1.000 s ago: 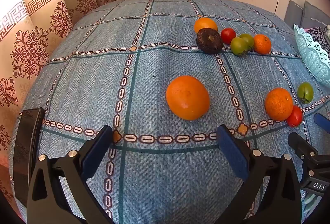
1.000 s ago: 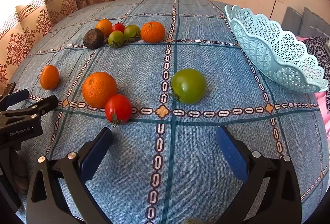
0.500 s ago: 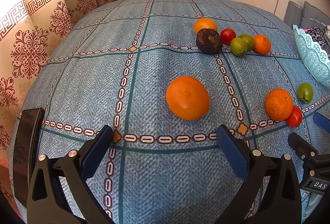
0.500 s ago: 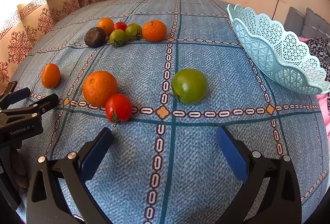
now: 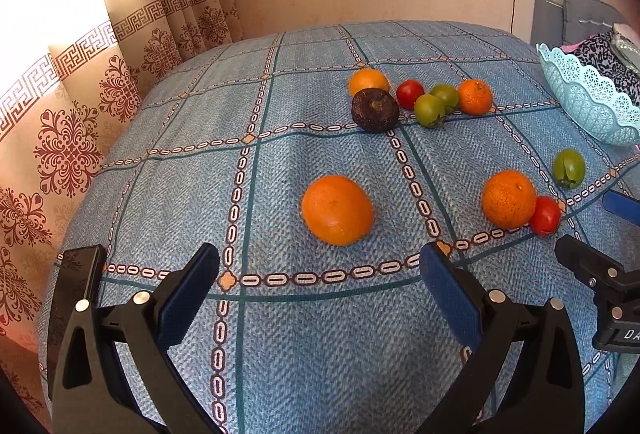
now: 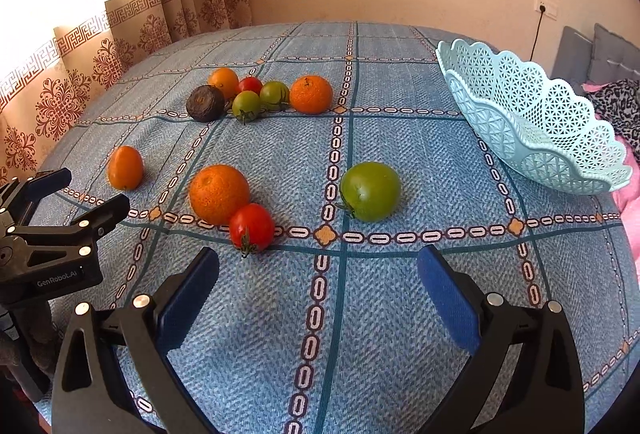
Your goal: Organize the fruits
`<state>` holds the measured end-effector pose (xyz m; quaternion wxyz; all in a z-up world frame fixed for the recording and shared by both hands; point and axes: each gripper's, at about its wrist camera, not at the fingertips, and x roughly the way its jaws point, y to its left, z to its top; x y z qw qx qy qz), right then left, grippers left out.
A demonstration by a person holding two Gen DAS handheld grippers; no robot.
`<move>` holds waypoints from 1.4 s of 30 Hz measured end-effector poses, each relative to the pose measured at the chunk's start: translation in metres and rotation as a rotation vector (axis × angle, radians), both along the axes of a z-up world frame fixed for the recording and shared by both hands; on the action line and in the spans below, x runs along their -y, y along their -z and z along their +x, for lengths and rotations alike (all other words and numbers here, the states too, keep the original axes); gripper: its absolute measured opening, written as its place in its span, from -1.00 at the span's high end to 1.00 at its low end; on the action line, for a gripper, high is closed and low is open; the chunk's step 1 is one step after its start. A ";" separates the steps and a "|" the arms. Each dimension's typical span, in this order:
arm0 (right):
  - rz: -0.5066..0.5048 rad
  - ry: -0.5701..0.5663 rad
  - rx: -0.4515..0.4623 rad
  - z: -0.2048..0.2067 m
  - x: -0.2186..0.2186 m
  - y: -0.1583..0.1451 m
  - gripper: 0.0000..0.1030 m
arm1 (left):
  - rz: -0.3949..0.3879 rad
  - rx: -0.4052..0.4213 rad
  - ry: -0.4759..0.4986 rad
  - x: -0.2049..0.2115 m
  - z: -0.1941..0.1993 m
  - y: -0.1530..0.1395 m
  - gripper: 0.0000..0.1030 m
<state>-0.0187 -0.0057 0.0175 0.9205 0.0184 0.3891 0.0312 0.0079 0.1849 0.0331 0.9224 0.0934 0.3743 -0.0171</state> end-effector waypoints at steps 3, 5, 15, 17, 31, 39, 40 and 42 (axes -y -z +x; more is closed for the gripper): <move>0.014 0.002 0.034 -0.004 0.001 -0.006 -0.91 | -0.005 0.039 -0.017 -0.002 -0.006 -0.006 -0.96; 0.029 0.007 0.046 -0.007 0.003 -0.008 -0.91 | -0.020 0.044 -0.028 -0.005 -0.006 -0.007 -0.96; 0.078 0.026 0.054 -0.001 0.013 -0.010 -0.91 | -0.045 0.070 -0.065 -0.015 -0.008 -0.009 -0.96; 0.073 0.023 0.054 -0.001 0.012 -0.009 -0.91 | -0.042 0.074 -0.067 -0.015 -0.007 -0.009 -0.96; 0.081 0.022 0.047 0.001 0.014 -0.006 -0.91 | -0.042 0.079 -0.072 -0.017 -0.008 -0.007 -0.96; 0.088 0.025 0.043 0.001 0.015 -0.006 -0.91 | -0.045 0.074 -0.072 -0.018 -0.008 -0.004 -0.96; 0.088 0.026 0.043 0.001 0.015 -0.006 -0.91 | -0.045 0.074 -0.073 -0.018 -0.008 -0.004 -0.96; 0.088 0.026 0.043 0.001 0.015 -0.006 -0.91 | -0.045 0.073 -0.072 -0.018 -0.007 -0.004 -0.96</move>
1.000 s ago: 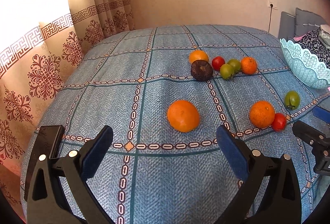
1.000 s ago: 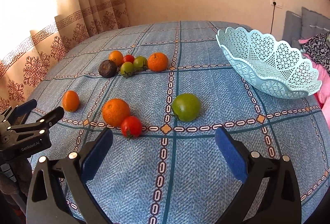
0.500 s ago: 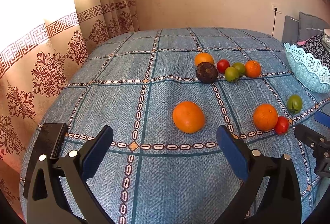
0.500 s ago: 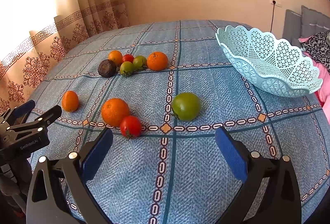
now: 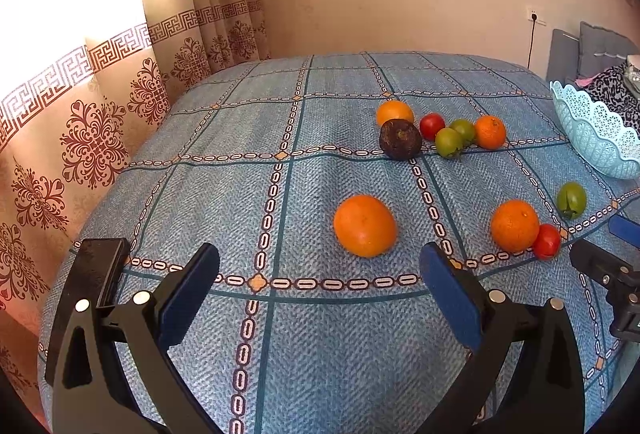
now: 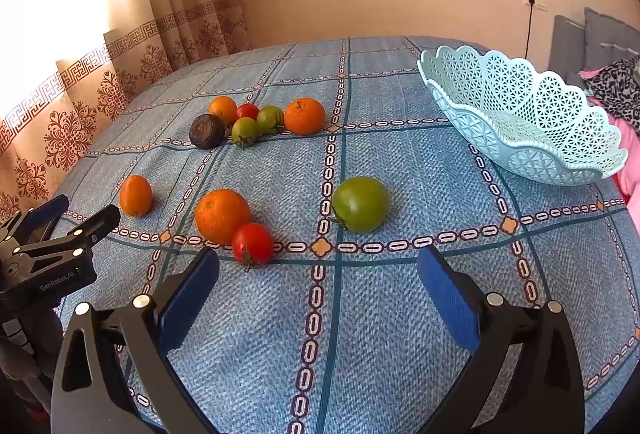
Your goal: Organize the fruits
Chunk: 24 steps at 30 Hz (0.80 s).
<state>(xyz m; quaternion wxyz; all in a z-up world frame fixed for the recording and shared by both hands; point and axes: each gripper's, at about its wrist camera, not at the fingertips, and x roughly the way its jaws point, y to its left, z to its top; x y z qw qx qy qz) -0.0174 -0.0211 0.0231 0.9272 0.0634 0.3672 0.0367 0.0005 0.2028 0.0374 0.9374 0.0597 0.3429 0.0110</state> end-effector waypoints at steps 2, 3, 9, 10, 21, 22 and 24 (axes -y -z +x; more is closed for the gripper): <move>0.000 0.000 0.000 0.000 0.000 0.000 -0.91 | -0.001 0.000 -0.001 0.000 0.000 0.000 -0.96; 0.001 0.000 0.000 0.000 0.000 0.000 -0.91 | -0.001 0.000 -0.001 0.000 0.000 0.000 -0.96; 0.008 0.000 -0.002 0.000 0.001 0.000 -0.91 | -0.028 -0.016 0.008 -0.002 0.002 0.002 -0.96; 0.012 0.000 -0.003 0.000 0.002 0.000 -0.91 | -0.048 -0.023 0.019 -0.005 0.003 0.002 -0.96; 0.077 0.006 -0.028 0.002 0.012 -0.002 -0.91 | -0.141 -0.067 0.062 -0.021 0.020 -0.005 -0.80; 0.085 0.006 -0.034 0.002 0.013 -0.002 -0.91 | -0.149 -0.072 0.069 -0.021 0.022 -0.006 -0.79; 0.097 0.002 -0.041 0.003 0.014 -0.002 -0.90 | -0.153 -0.082 0.088 -0.017 0.026 -0.008 -0.66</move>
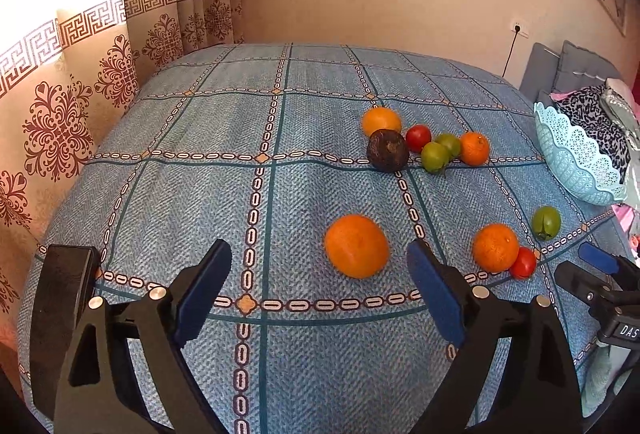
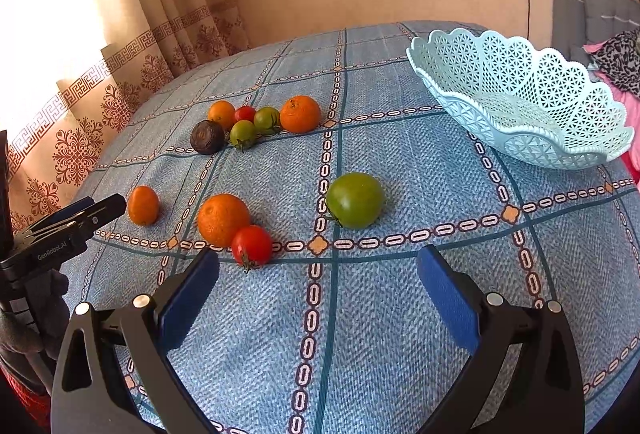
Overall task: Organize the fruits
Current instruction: 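Grasp the large orange with the left tool while the right tool grasps the red tomato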
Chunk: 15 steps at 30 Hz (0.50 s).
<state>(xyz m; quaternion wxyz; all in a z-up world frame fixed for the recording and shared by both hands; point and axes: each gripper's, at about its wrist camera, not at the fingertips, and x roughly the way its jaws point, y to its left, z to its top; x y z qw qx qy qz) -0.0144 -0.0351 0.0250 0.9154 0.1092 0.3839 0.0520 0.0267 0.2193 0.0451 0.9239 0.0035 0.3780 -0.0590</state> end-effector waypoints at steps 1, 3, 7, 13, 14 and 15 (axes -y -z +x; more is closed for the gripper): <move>0.002 -0.002 -0.002 0.000 0.000 0.000 -0.90 | -0.001 -0.004 0.012 0.003 0.002 0.000 -0.63; 0.001 -0.005 -0.001 0.000 0.000 -0.001 -0.86 | -0.008 -0.010 0.043 0.010 0.006 0.001 -0.53; -0.003 -0.023 -0.005 0.001 -0.003 -0.002 -0.74 | 0.006 -0.031 0.087 0.023 0.013 0.009 -0.40; 0.018 -0.057 -0.028 0.003 -0.008 0.001 -0.33 | -0.009 -0.089 0.095 0.025 0.025 0.024 -0.03; 0.023 -0.065 -0.029 0.003 -0.009 0.001 -0.30 | -0.016 -0.088 0.091 0.024 0.025 0.024 0.04; 0.028 -0.074 -0.031 0.004 -0.011 0.002 -0.26 | -0.020 -0.084 0.086 0.023 0.025 0.024 0.12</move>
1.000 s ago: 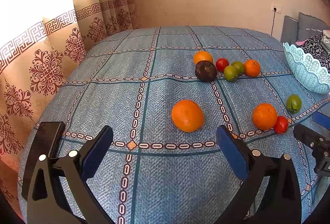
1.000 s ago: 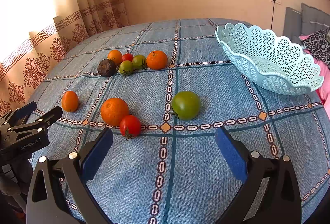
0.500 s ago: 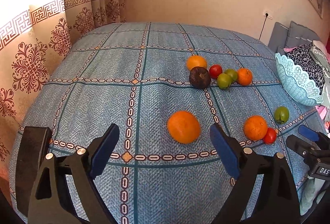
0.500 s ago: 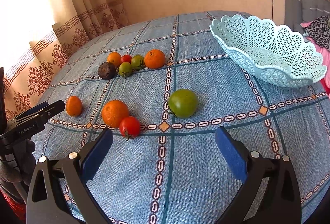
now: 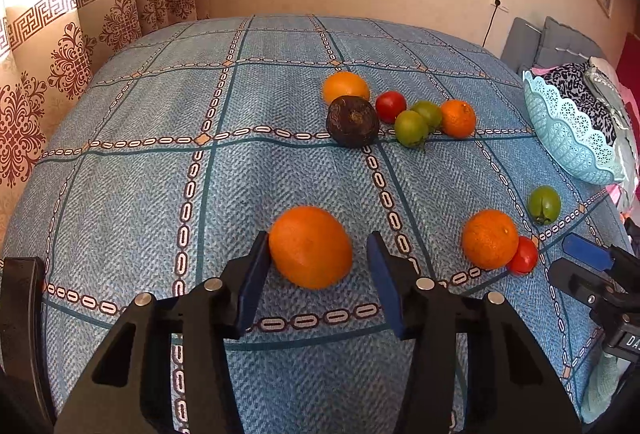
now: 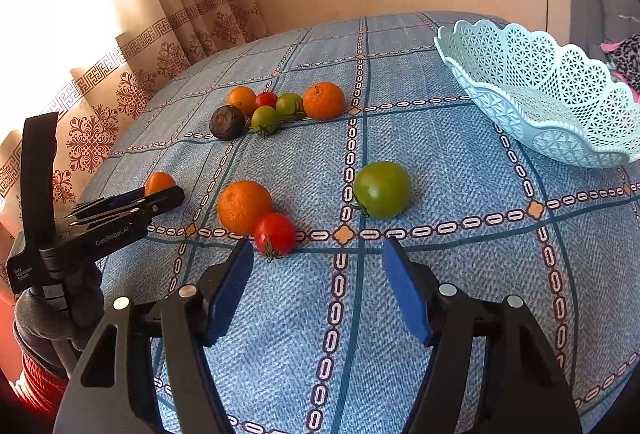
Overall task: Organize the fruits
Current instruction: 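Grasp the large orange with the left tool while the right tool grasps the red tomato, then carry the orange and red tomato to the blue basket and release both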
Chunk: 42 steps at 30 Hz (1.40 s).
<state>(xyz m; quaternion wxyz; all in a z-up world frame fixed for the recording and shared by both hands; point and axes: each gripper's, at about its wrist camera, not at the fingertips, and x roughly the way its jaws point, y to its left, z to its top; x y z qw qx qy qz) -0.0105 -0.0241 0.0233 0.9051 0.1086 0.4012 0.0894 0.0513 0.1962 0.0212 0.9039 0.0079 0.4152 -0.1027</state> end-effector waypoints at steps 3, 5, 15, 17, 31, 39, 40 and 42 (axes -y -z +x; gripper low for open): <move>0.012 -0.027 -0.007 0.005 -0.008 0.001 -0.22 | -0.011 0.008 -0.011 -0.003 -0.001 -0.001 0.20; 0.001 -0.047 -0.007 0.009 -0.015 0.001 -0.16 | -0.017 0.010 -0.017 -0.004 -0.001 -0.002 0.20; -0.047 -0.104 -0.030 0.021 -0.032 0.008 0.27 | -0.018 0.025 -0.033 -0.007 -0.003 -0.005 0.20; -0.049 -0.104 -0.035 0.022 -0.032 0.010 0.36 | -0.019 0.028 -0.035 -0.008 -0.004 -0.005 0.20; -0.027 -0.069 0.002 0.008 -0.013 -0.008 0.52 | -0.024 0.048 -0.042 -0.010 -0.011 -0.014 0.20; -0.006 0.010 0.081 0.000 0.016 -0.040 0.52 | -0.015 0.095 -0.004 0.003 -0.024 -0.038 0.20; -0.005 0.022 0.093 -0.001 0.021 -0.044 0.52 | -0.013 0.107 0.005 0.006 -0.026 -0.043 0.20; 0.001 0.049 0.116 -0.003 0.032 -0.053 0.52 | -0.012 0.131 0.024 0.014 -0.027 -0.054 0.20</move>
